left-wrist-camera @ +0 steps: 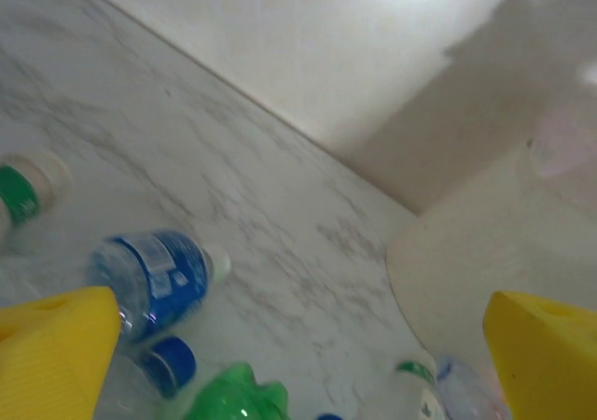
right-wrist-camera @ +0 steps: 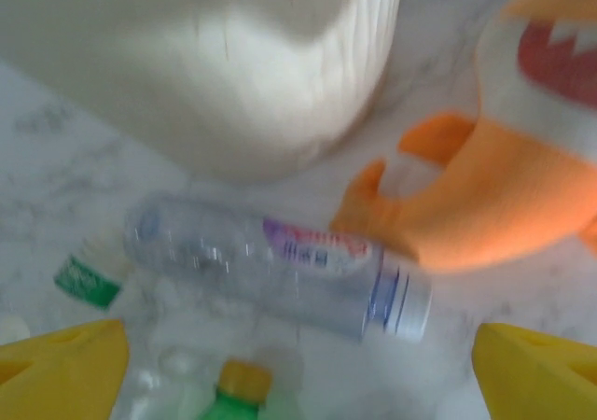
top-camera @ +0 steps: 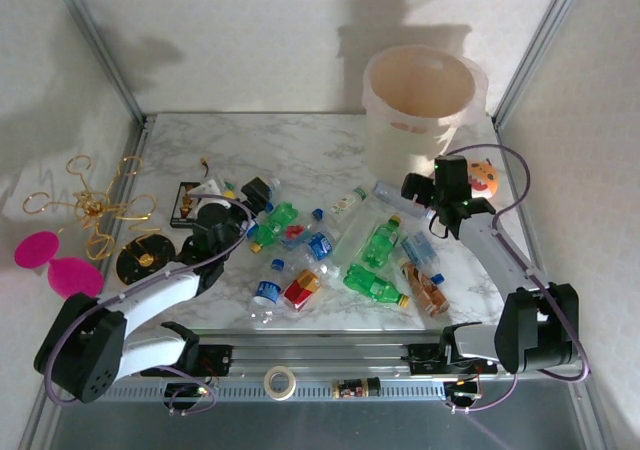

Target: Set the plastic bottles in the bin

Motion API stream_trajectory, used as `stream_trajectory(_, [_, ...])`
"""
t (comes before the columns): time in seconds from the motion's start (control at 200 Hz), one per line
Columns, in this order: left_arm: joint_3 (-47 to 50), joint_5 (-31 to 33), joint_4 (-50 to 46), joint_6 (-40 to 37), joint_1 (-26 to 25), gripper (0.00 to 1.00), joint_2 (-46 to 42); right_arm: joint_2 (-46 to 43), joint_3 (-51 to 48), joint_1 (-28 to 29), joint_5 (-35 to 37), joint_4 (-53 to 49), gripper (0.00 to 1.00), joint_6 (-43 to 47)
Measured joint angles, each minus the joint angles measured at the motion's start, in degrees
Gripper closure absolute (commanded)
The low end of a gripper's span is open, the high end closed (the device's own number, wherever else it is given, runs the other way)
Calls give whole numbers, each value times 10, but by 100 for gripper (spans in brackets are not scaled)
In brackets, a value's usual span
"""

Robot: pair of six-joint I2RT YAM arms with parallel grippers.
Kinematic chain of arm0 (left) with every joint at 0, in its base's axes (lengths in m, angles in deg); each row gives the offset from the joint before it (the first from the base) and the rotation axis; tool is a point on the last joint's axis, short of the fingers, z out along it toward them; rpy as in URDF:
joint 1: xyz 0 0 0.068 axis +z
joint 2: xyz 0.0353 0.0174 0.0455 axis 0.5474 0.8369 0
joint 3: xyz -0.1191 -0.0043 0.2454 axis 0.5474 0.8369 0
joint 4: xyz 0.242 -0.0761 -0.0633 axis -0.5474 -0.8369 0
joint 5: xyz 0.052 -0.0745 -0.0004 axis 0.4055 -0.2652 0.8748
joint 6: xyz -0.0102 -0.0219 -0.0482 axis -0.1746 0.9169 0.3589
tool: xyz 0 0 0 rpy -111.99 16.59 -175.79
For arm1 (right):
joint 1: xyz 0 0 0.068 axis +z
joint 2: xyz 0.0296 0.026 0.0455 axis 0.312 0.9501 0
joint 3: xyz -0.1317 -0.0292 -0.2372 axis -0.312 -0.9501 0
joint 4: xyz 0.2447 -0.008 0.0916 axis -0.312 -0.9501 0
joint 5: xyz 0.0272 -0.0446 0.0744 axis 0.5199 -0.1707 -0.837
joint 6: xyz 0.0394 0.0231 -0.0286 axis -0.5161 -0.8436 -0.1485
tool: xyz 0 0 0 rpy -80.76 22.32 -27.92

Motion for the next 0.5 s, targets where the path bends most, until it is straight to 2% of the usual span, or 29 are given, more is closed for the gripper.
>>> stream_trajectory(0.235, [-30,-23,4,7,-39,0,66,3,5,24,-11,-140,11,0])
stream_trajectory(0.501, [-68,-49,9,9,-52,0,114,44,-11,36,-7,-169,11,-10])
